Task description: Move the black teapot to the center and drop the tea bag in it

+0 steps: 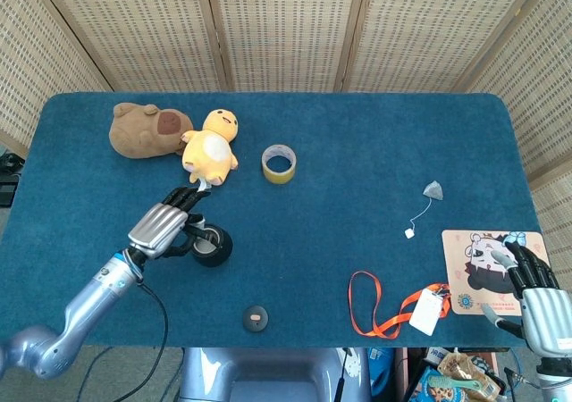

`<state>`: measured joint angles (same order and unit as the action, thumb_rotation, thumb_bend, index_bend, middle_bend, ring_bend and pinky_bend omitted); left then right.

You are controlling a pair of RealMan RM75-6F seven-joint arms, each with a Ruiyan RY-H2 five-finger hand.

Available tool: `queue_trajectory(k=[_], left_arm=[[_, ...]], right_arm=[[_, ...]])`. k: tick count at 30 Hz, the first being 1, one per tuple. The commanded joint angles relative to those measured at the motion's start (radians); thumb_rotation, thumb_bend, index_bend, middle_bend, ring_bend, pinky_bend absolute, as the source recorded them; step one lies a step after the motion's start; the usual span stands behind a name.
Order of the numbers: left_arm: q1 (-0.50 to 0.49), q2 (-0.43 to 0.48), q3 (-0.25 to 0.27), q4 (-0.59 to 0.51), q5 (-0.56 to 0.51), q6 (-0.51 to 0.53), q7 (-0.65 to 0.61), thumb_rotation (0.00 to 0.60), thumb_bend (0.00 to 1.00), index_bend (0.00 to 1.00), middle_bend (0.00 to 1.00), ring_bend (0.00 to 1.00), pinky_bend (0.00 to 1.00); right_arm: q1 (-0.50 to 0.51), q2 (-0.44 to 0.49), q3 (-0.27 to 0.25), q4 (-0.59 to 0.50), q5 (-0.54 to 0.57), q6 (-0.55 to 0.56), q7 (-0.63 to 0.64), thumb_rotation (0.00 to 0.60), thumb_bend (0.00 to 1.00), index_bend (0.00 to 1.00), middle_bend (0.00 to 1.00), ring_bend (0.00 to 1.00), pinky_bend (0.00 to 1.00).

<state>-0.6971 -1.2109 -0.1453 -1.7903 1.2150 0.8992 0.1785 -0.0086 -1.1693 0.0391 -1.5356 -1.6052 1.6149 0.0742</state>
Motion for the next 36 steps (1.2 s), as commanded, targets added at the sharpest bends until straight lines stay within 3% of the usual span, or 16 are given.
queue_trajectory(k=[1, 9, 22, 36], left_arm=[[-0.041, -0.014, -0.021, 0.011, -0.018, -0.036, 0.029, 0.600, 0.57, 0.62, 0.09, 0.00, 0.00], [-0.207, -0.090, -0.081, 0.069, -0.172, -0.155, 0.147, 0.600, 0.57, 0.62, 0.09, 0.00, 0.00], [-0.401, -0.224, -0.091, 0.198, -0.414, -0.206, 0.270, 0.600, 0.57, 0.62, 0.09, 0.00, 0.00], [-0.535, -0.339, -0.106, 0.278, -0.505, -0.197, 0.293, 0.600, 0.57, 0.62, 0.09, 0.00, 0.00]], right_arm=[[0.001, 0.000, -0.002, -0.002, -0.003, -0.002, -0.002, 0.600, 0.15, 0.22, 0.17, 0.13, 0.21], [0.003, -0.003, -0.018, -0.011, -0.021, -0.010, -0.014, 0.600, 0.15, 0.22, 0.17, 0.13, 0.21], [0.007, -0.006, -0.027, -0.013, -0.038, -0.013, -0.011, 0.600, 0.15, 0.22, 0.17, 0.13, 0.21], [0.011, 0.002, -0.026, -0.006, -0.035, -0.015, 0.007, 0.600, 0.15, 0.22, 0.17, 0.13, 0.21]])
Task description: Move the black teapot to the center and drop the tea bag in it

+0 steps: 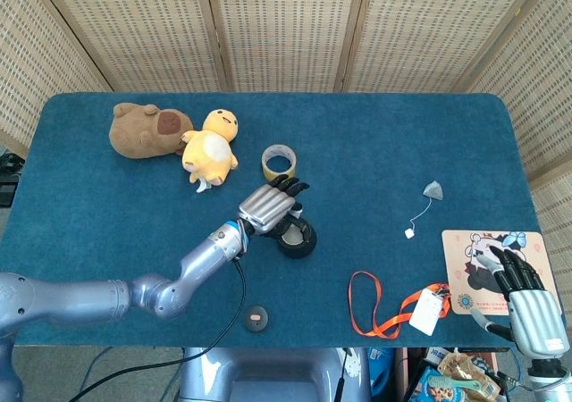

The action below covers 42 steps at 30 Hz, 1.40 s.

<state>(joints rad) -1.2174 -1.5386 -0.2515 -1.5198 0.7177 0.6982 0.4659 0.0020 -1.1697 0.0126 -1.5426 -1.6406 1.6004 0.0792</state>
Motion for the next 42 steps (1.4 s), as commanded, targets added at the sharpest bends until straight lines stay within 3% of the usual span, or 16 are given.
queue_trajectory(k=[1, 10, 42], left_arm=[[-0.020, -0.016, 0.001, 0.010, -0.011, 0.004, 0.007, 0.600, 0.57, 0.62, 0.09, 0.00, 0.00], [-0.069, -0.065, 0.011, 0.020, -0.025, 0.008, 0.005, 0.600, 0.57, 0.62, 0.09, 0.00, 0.00], [-0.091, -0.085, 0.096, -0.021, 0.028, 0.024, -0.001, 0.600, 0.57, 0.62, 0.08, 0.00, 0.00]], right_arm=[[0.001, 0.002, 0.001, 0.001, 0.001, 0.000, 0.002, 0.600, 0.15, 0.22, 0.17, 0.13, 0.21], [-0.005, -0.002, -0.002, 0.009, 0.005, 0.005, 0.008, 0.600, 0.15, 0.23, 0.17, 0.13, 0.21], [-0.004, -0.003, -0.004, 0.006, 0.013, -0.005, 0.002, 0.600, 0.15, 0.22, 0.17, 0.13, 0.21]])
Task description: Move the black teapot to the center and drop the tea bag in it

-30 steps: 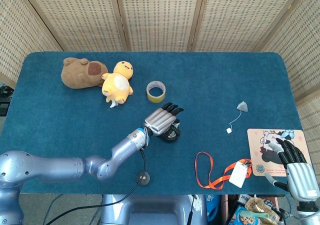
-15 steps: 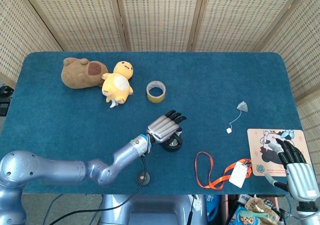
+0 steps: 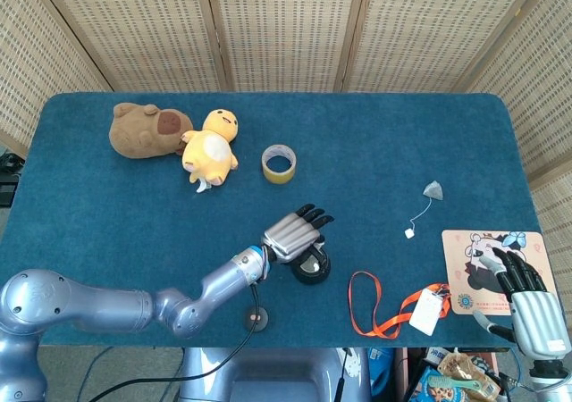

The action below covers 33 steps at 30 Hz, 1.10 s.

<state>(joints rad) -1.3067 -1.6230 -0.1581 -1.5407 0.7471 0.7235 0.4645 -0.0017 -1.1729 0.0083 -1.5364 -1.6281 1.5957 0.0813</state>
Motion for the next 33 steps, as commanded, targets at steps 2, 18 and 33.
queue_trajectory(k=[2, 18, 33], left_arm=[[-0.002, -0.003, 0.005, -0.001, -0.002, -0.002, -0.001, 0.600, 0.57, 0.62, 0.07, 0.00, 0.00], [-0.021, -0.042, -0.006, 0.040, -0.008, 0.041, 0.020, 0.600, 0.57, 0.00, 0.00, 0.00, 0.00], [-0.050, -0.080, -0.011, 0.057, -0.096, 0.096, 0.121, 0.600, 0.44, 0.00, 0.00, 0.00, 0.00]], right_arm=[[0.000, -0.001, 0.000, 0.000, 0.001, 0.000, 0.000, 0.600, 0.15, 0.22, 0.17, 0.13, 0.21], [-0.001, 0.001, 0.000, 0.003, 0.008, -0.006, 0.006, 0.600, 0.15, 0.22, 0.17, 0.13, 0.21], [-0.003, 0.003, -0.002, 0.007, 0.011, -0.008, 0.012, 0.600, 0.15, 0.22, 0.17, 0.13, 0.21]])
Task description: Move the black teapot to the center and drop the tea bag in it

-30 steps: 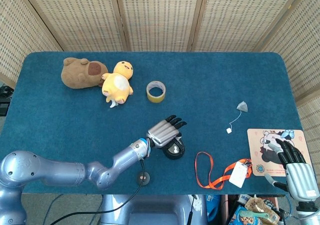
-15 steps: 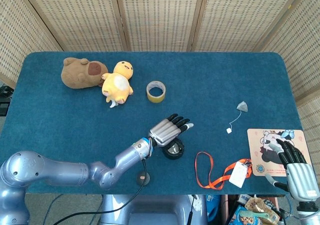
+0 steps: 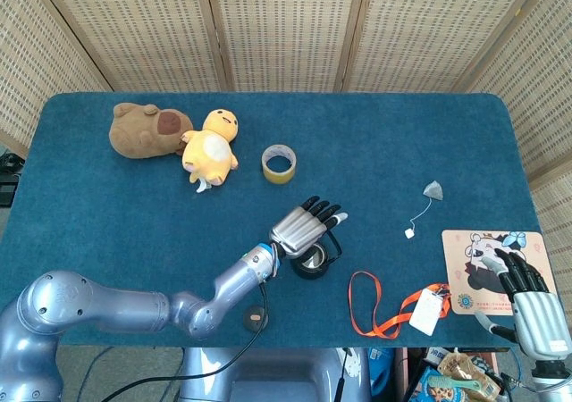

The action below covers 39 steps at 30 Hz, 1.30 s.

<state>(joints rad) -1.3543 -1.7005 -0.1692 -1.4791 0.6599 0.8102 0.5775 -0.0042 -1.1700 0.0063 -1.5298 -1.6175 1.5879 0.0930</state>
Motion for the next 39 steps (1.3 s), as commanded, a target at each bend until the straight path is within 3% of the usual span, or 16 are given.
queue_trajectory(k=[1, 8, 20, 27, 39], left_arm=[[-0.003, -0.005, -0.001, -0.005, -0.012, 0.016, 0.012, 0.600, 0.43, 0.00, 0.00, 0.00, 0.00], [0.002, -0.008, -0.017, -0.021, -0.019, 0.041, 0.018, 0.600, 0.42, 0.00, 0.00, 0.00, 0.00], [0.135, 0.177, 0.026, -0.263, 0.126, 0.145, -0.047, 0.600, 0.42, 0.00, 0.00, 0.00, 0.00], [0.268, 0.342, 0.085, -0.426, 0.225, 0.238, -0.112, 0.600, 0.43, 0.00, 0.00, 0.00, 0.00], [0.508, 0.538, 0.223, -0.552, 0.454, 0.432, -0.176, 0.600, 0.43, 0.00, 0.00, 0.00, 0.00]], right_arm=[[0.000, 0.000, 0.000, 0.001, 0.001, -0.001, 0.001, 0.600, 0.15, 0.22, 0.17, 0.13, 0.21], [-0.001, 0.002, 0.002, 0.002, 0.001, 0.003, 0.002, 0.600, 0.15, 0.22, 0.17, 0.13, 0.21], [0.015, 0.017, 0.011, -0.009, 0.000, -0.011, -0.003, 0.600, 0.15, 0.22, 0.17, 0.13, 0.21], [0.034, 0.031, 0.021, -0.019, 0.003, -0.031, -0.002, 0.600, 0.15, 0.22, 0.17, 0.13, 0.21], [0.068, 0.039, 0.033, -0.030, 0.002, -0.064, -0.005, 0.600, 0.15, 0.23, 0.18, 0.13, 0.24]])
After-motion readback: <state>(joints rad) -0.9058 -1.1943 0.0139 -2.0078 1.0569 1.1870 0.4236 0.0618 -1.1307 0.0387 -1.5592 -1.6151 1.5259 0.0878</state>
